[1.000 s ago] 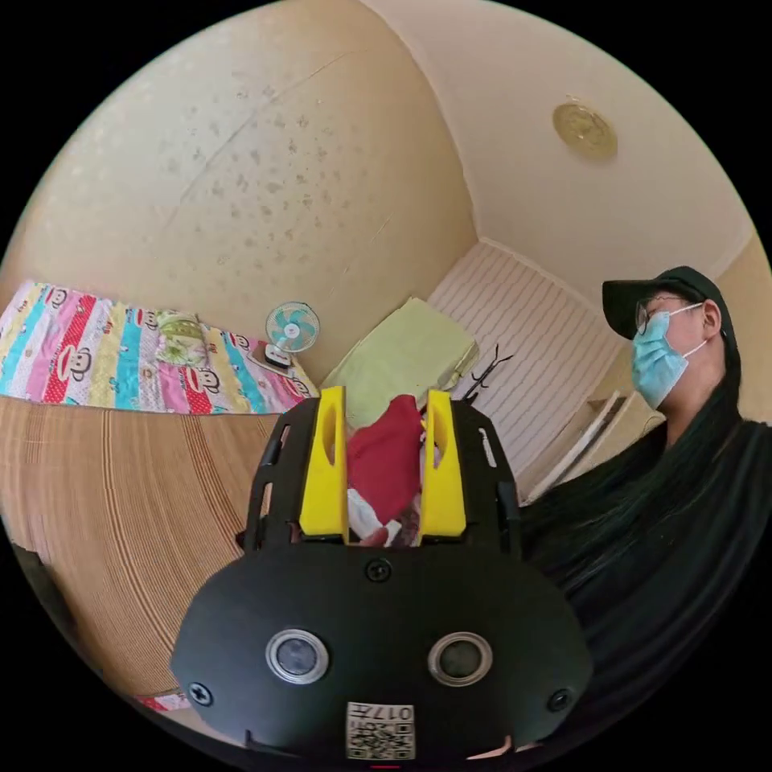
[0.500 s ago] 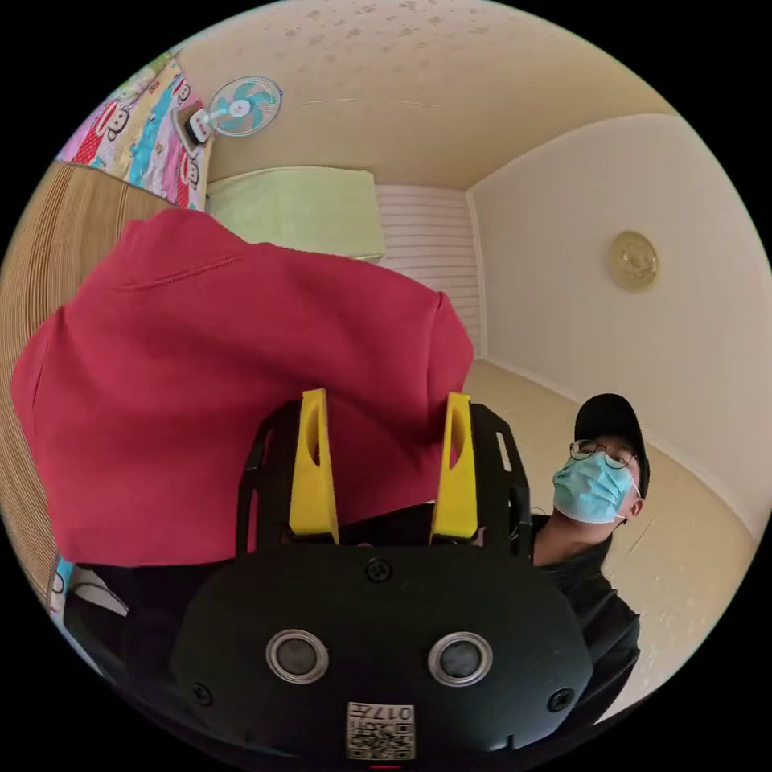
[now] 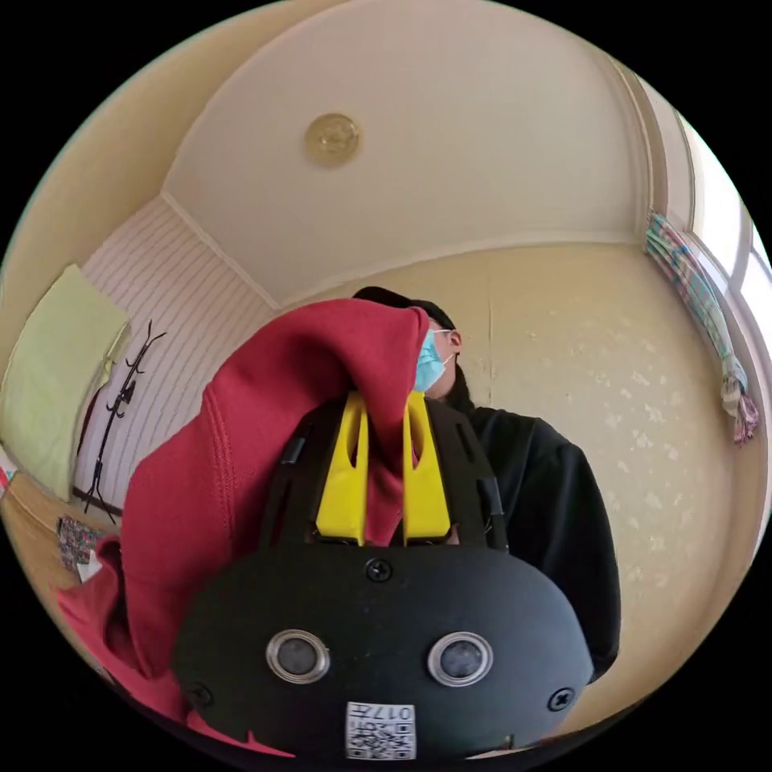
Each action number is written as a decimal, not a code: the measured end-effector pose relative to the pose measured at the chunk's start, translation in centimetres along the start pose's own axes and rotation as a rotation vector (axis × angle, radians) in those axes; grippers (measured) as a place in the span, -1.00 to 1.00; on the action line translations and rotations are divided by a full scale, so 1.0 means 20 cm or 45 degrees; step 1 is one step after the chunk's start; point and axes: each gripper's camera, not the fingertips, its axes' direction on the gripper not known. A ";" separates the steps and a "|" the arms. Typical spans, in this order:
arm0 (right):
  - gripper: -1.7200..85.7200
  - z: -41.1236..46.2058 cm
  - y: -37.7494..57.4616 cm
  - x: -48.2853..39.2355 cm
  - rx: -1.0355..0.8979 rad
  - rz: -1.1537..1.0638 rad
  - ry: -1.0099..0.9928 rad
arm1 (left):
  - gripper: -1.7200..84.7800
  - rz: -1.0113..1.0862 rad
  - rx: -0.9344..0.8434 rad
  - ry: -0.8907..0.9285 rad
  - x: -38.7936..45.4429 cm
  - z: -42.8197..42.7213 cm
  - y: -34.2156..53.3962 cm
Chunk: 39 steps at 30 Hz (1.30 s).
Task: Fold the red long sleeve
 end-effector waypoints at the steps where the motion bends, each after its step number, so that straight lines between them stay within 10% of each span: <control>1: -0.92 -0.04 0.03 0.03 -0.026 0.016 0.047 | -0.81 0.028 0.002 0.019 0.02 0.01 -0.02; 23: -0.65 0.01 0.58 0.50 -0.517 0.294 0.401 | -0.80 -0.092 0.245 0.433 -0.11 0.27 0.05; 30: -0.69 0.25 0.75 0.69 -0.704 0.385 0.122 | -0.80 -0.158 0.218 0.456 -0.22 0.46 0.08; 39: -0.89 0.16 0.10 0.17 -0.247 -0.066 1.081 | -0.80 -0.040 0.083 -0.290 0.28 0.42 -0.03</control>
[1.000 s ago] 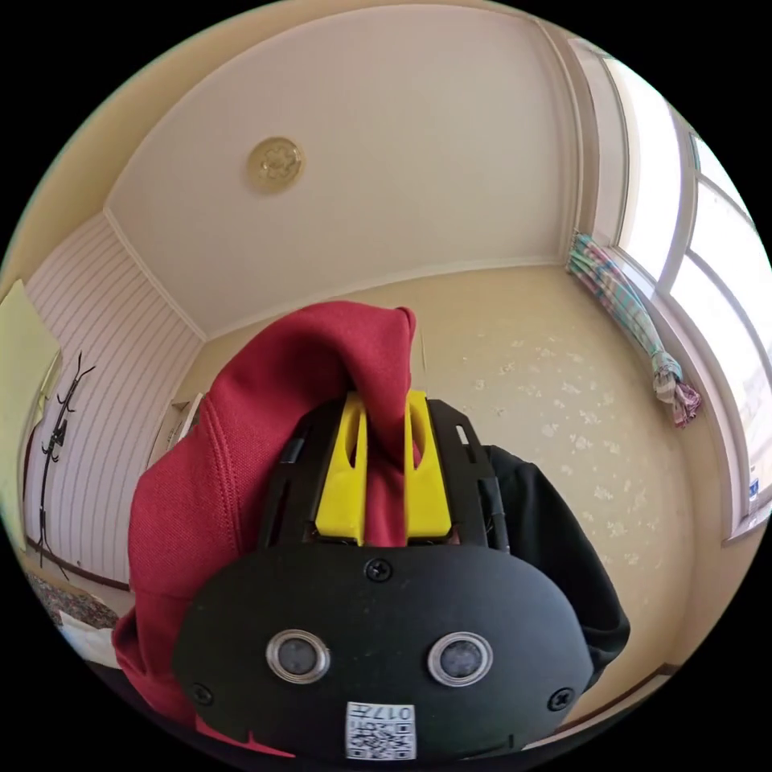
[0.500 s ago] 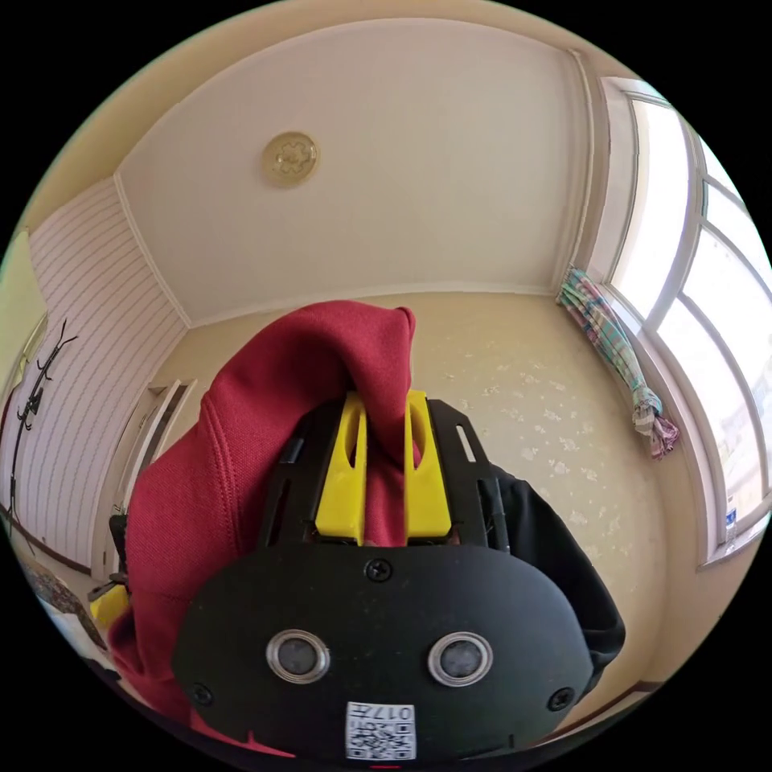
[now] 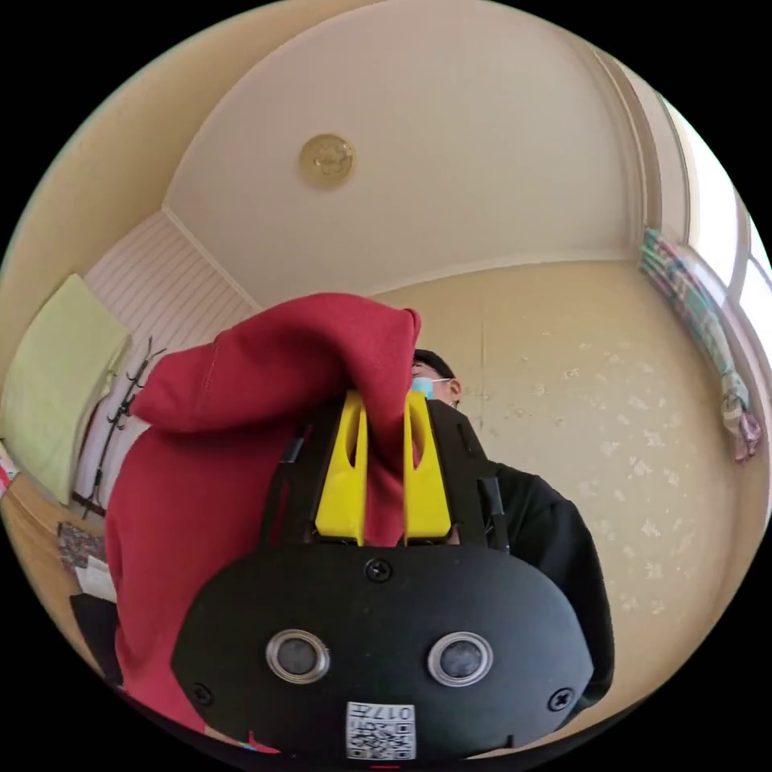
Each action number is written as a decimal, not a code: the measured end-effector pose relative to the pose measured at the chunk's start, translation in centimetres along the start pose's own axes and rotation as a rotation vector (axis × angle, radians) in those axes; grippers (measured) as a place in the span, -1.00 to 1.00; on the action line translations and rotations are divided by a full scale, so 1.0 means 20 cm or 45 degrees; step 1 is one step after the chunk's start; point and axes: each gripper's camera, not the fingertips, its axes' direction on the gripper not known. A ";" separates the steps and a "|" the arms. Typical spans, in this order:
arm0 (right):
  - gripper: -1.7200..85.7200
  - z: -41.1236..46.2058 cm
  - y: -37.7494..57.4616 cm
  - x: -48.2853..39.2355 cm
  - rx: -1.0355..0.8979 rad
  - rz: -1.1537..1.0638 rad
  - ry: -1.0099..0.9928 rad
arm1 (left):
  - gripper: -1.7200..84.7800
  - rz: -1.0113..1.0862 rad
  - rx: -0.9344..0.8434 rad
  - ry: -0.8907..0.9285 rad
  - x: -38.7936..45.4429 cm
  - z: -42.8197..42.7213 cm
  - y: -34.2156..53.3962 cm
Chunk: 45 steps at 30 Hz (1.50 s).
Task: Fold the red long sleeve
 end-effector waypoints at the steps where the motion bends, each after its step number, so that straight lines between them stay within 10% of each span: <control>1: -0.90 -0.08 -0.07 -0.03 0.098 0.011 0.034 | -0.80 0.011 -0.016 -0.096 0.05 -0.01 0.01; 7: -0.91 -0.17 -0.23 -0.40 0.342 -0.174 0.198 | -0.78 -0.263 -0.366 -1.018 0.15 0.12 0.20; 13: -0.90 -0.14 -0.29 -0.67 0.471 -0.317 0.252 | -0.67 -0.579 -0.439 -0.794 -0.19 0.35 0.52; 26: -0.90 -0.35 -0.58 -0.80 0.648 -0.299 0.477 | -0.54 -0.266 -0.634 -1.303 -0.24 1.19 0.39; 31: -0.90 -0.43 -0.63 -0.67 0.610 -0.188 0.460 | -0.87 -0.178 -0.337 -1.536 -0.16 1.07 0.31; 45: -0.89 -0.80 -0.65 -0.06 0.407 -0.048 -0.215 | -0.96 0.072 0.078 -1.543 0.73 0.83 -0.15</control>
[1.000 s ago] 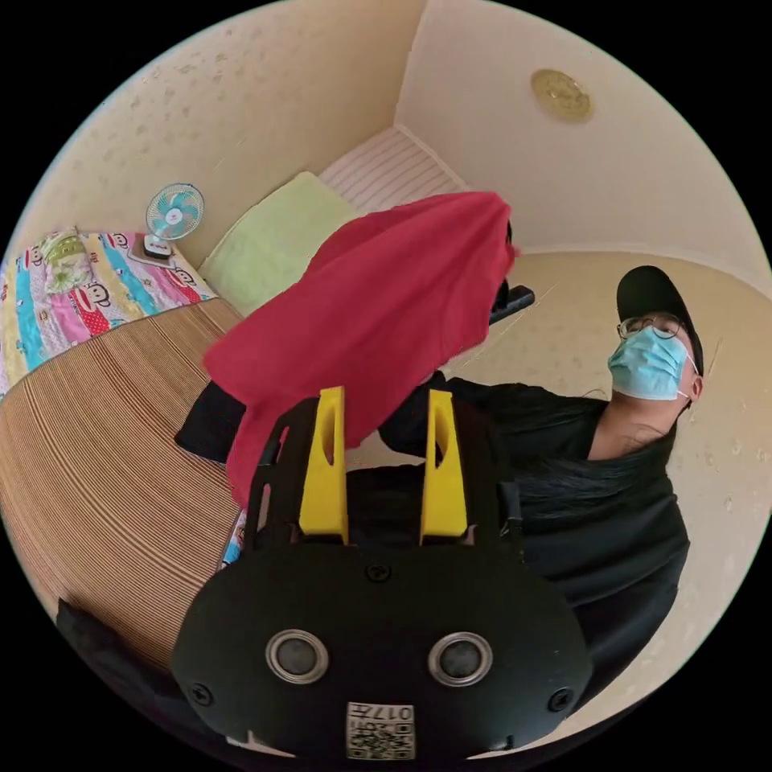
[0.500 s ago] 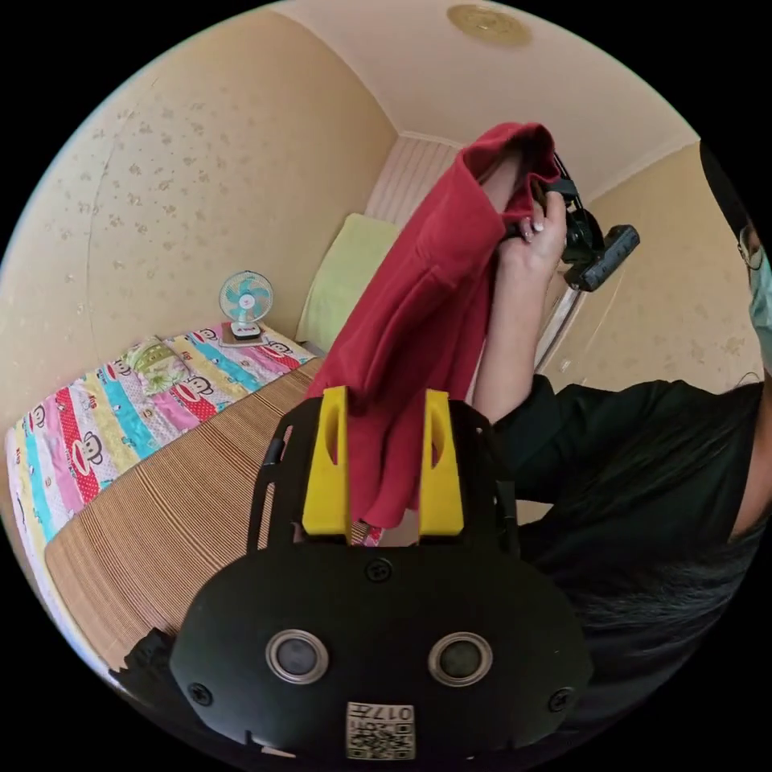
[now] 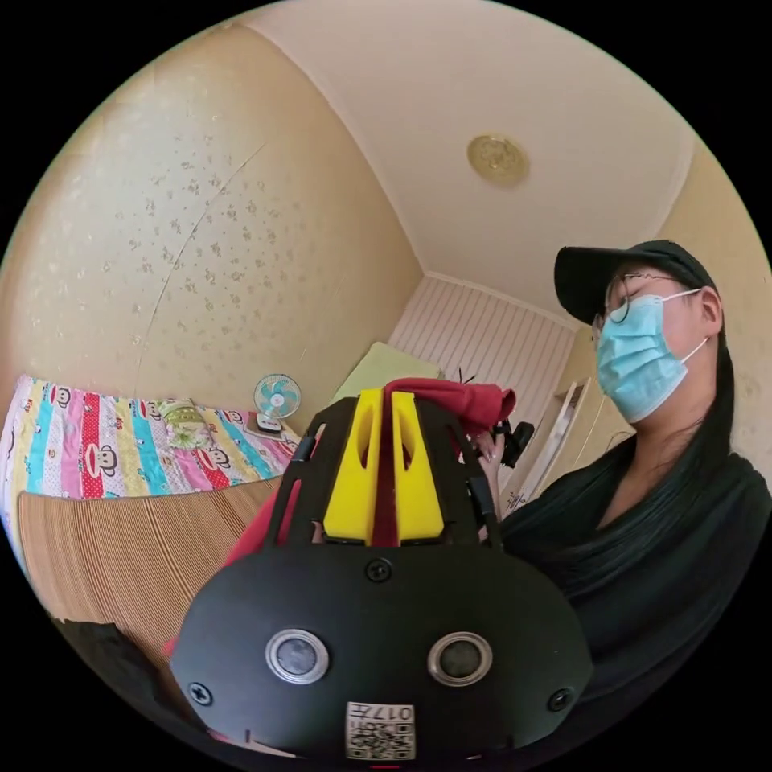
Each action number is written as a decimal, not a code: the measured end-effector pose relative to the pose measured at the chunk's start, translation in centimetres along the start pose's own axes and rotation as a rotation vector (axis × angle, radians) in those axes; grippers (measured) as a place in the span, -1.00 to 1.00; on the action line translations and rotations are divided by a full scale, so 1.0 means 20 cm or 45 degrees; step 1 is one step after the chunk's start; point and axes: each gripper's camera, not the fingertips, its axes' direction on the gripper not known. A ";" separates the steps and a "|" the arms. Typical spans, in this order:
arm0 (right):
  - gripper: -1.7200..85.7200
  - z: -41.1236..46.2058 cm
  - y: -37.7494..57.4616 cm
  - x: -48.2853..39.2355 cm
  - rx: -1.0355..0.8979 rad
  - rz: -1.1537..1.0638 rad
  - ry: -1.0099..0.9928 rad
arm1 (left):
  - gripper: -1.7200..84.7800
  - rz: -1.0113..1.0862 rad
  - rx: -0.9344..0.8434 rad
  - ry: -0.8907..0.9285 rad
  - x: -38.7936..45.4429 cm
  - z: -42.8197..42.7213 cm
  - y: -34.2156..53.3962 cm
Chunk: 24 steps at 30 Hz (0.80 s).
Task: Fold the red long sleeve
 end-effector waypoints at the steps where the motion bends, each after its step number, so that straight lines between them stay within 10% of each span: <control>1: -0.89 0.08 -0.05 0.05 -0.036 -0.012 0.026 | -0.96 0.015 -0.008 -0.032 0.01 0.00 -0.05; 11: -0.81 2.11 0.39 1.32 -1.131 0.147 0.255 | -0.83 -0.260 -0.466 -1.087 -1.62 0.74 -0.56; 24: -0.79 2.01 2.24 1.13 -2.238 0.412 0.173 | -0.78 -1.019 -1.382 -0.924 -2.56 0.58 1.45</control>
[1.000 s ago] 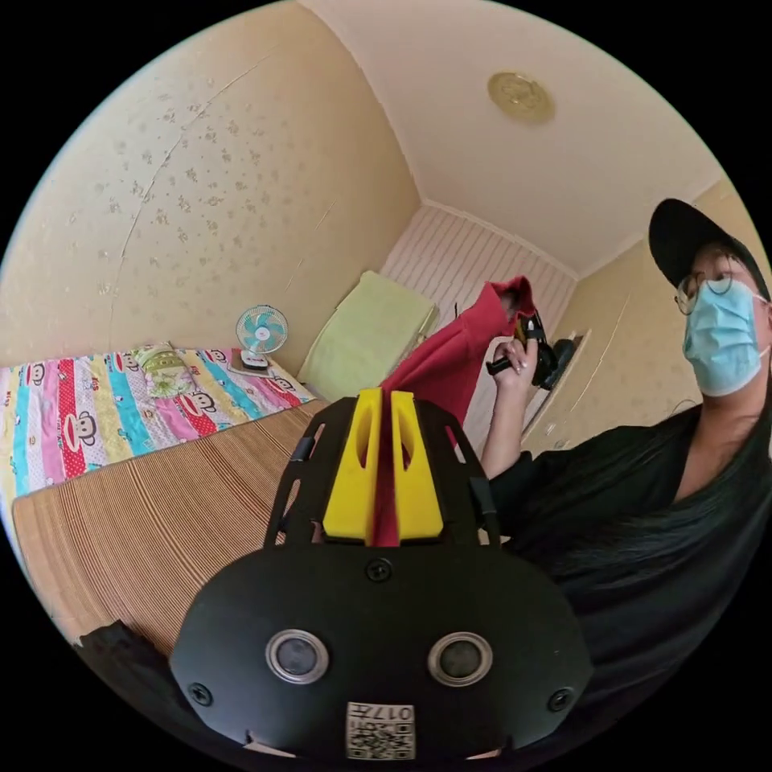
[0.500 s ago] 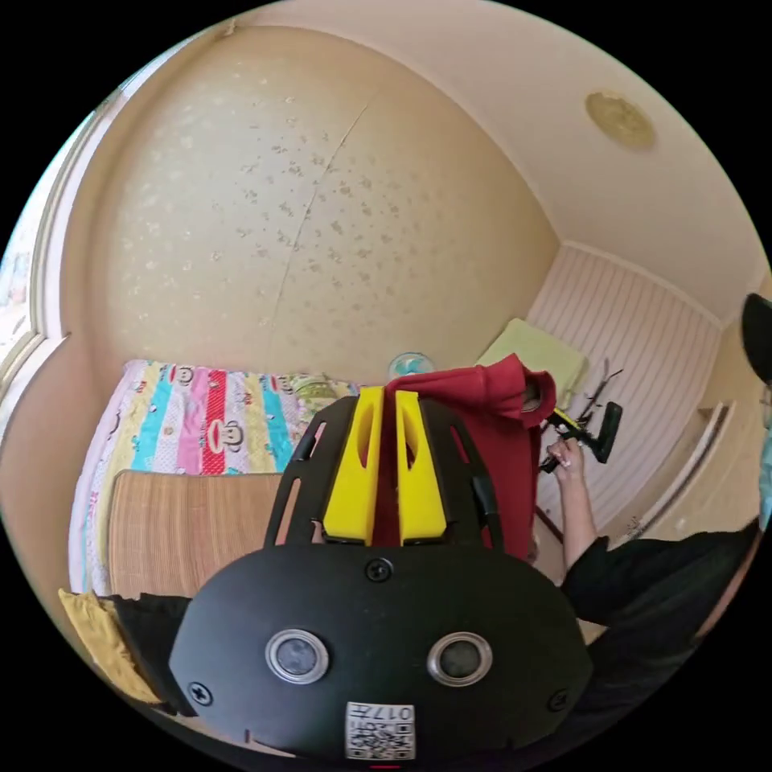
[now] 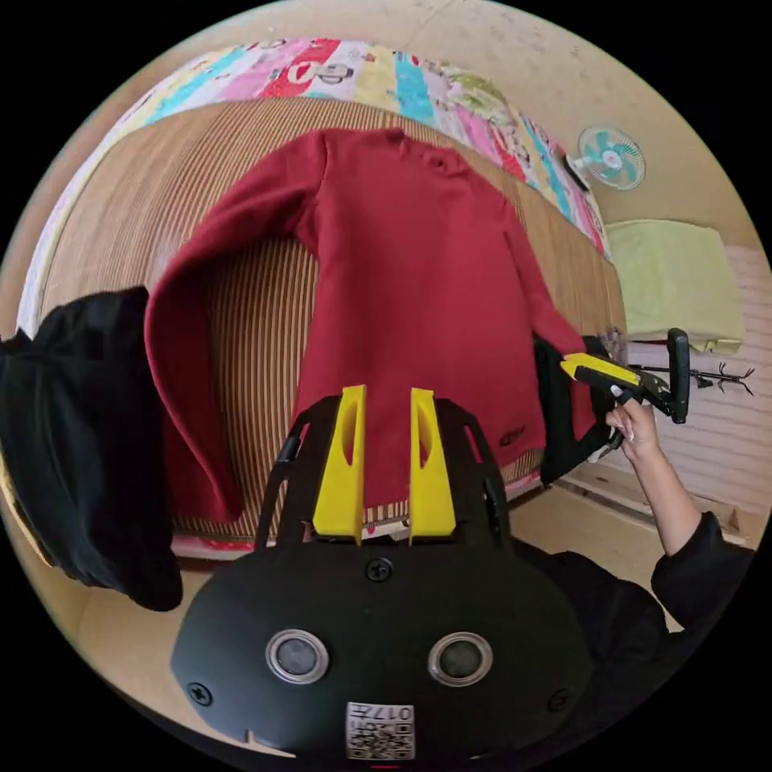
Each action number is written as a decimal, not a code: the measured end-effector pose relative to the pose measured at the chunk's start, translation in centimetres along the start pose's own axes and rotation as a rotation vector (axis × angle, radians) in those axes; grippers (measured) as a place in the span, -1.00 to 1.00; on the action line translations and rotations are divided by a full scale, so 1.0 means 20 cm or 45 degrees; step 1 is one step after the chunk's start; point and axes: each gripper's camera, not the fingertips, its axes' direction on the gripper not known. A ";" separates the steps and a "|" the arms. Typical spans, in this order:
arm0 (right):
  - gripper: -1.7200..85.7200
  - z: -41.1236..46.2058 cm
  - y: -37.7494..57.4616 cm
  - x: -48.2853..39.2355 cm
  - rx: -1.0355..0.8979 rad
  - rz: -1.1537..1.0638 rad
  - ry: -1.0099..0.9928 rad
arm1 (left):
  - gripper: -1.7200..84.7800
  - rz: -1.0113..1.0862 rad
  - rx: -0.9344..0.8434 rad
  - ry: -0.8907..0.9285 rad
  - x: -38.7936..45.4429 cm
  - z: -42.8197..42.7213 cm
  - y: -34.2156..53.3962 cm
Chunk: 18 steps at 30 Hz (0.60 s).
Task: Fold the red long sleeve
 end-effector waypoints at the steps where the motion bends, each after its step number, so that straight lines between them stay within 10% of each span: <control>1: -0.79 0.15 0.08 -0.02 -0.130 0.017 0.030 | -0.79 -0.032 -0.065 -0.022 -0.04 0.08 0.03; 7: -0.87 0.10 0.48 -0.02 -0.287 0.092 0.156 | -0.85 -0.338 -0.238 0.033 -0.39 0.07 0.38; 14: -0.90 -0.36 0.53 0.28 -0.265 0.507 -0.237 | -0.71 -0.837 0.335 0.332 -1.14 -0.63 0.48; 18: -0.90 -0.54 0.49 0.29 -0.207 0.560 -0.298 | -0.68 -1.311 0.284 0.673 -1.55 -0.60 0.41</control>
